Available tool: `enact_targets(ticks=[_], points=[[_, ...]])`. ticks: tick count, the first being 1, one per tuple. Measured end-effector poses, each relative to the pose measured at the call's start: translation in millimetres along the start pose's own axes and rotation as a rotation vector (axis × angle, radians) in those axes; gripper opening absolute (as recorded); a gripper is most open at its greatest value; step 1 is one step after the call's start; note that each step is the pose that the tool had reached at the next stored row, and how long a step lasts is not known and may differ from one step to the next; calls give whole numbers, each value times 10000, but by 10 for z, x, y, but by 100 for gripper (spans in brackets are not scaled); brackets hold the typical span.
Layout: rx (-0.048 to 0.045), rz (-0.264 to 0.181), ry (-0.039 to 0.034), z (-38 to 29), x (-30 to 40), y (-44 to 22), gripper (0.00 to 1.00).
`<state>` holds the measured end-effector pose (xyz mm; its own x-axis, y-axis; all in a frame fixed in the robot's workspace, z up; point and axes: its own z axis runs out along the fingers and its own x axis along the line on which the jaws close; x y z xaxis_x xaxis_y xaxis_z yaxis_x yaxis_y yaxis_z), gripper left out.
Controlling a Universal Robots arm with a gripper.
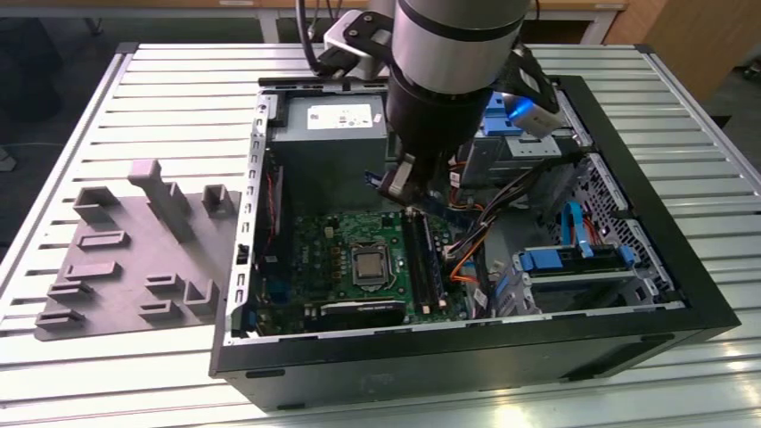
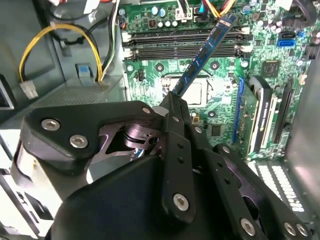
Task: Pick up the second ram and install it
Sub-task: 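Insert the second ram into the second slot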
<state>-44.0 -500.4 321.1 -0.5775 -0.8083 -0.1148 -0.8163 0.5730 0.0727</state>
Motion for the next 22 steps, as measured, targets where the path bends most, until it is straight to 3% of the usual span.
enact_targets(ticks=[22], points=[[334,2881,-211,4,1,0,11]])
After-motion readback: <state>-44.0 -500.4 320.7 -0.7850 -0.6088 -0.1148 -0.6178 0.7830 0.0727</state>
